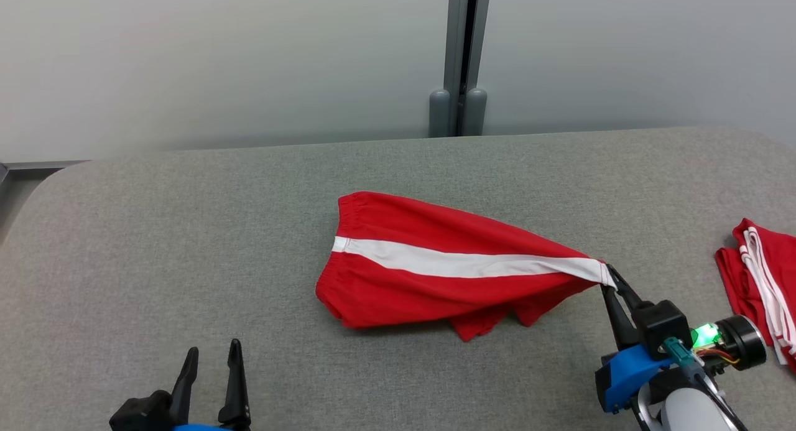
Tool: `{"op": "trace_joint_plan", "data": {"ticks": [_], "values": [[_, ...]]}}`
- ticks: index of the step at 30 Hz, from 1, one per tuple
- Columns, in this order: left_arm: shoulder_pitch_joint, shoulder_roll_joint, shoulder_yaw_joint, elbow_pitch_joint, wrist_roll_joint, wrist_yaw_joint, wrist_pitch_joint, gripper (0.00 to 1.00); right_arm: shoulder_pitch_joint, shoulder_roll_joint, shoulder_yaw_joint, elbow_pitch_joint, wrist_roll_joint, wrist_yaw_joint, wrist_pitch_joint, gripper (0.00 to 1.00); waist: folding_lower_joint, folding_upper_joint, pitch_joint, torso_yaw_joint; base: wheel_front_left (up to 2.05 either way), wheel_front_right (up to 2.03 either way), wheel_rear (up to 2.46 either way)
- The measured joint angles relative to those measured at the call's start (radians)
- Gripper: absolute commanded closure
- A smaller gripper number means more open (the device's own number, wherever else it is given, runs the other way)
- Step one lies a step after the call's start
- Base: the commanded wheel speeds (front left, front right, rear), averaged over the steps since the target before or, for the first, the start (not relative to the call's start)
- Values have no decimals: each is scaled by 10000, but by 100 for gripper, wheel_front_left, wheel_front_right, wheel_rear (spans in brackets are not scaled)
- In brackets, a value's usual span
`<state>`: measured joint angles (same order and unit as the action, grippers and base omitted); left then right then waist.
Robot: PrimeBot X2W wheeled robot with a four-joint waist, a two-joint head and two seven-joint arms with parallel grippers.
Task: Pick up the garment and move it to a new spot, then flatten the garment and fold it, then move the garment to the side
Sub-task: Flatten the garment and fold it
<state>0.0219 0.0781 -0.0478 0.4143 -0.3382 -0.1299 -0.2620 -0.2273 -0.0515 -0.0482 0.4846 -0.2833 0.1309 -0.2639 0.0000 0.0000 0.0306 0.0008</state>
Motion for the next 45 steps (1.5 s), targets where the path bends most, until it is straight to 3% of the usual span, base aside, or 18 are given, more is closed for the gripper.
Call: {"op": "trace_joint_plan", "data": {"ticks": [6, 7, 8, 9, 13, 23, 36, 40, 45], "values": [[127, -33, -604, 428, -961, -13, -8, 0, 758, 6, -360, -268, -594, 0, -4, 100, 1, 0, -87, -154, 0, 0, 0], [163, 15, -631, 658, -1020, -13, -6, 0, 948, 10, -426, -119, -594, 0, -4, 75, 1, 0, -111, -163, 0, 0, 0], [165, 56, -637, 844, -1170, -13, -10, 0, 1127, 15, -497, 63, -604, 0, -2, 19, 0, 0, -142, -164, 0, 0, 0], [162, 75, -694, 1072, -1319, -13, -8, 0, 1283, 19, -552, 186, -477, 0, 0, 0, 0, 0, -166, -169, 0, 0, 0], [31, 232, -1120, 1267, -1762, -15, -8, 0, 1503, 17, -539, 169, 734, 0, 0, 0, 0, 0, -212, -194, 0, 0, 0], [-164, 571, -903, 395, -1275, -15, -10, 0, 1520, 19, 84, -596, 3666, 0, -2, 0, 0, 0, -272, -270, 0, 0, 0], [-151, 410, -686, 270, -495, -15, -10, 0, 1542, 19, 389, -263, 4447, -2, -2, 0, 0, 0, -336, -320, 0, 0, 0], [-478, 466, -1390, 403, -903, -15, -8, 0, 1513, 19, 439, -234, 4433, -2, -2, 0, 0, 0, -165, -351, 0, 0, 0], [-1962, 947, -2729, 575, -1952, -15, -10, 0, 1313, 19, 671, -272, 4451, -2, -2, 0, 0, 0, 344, -517, 0, 0, 0]]}}
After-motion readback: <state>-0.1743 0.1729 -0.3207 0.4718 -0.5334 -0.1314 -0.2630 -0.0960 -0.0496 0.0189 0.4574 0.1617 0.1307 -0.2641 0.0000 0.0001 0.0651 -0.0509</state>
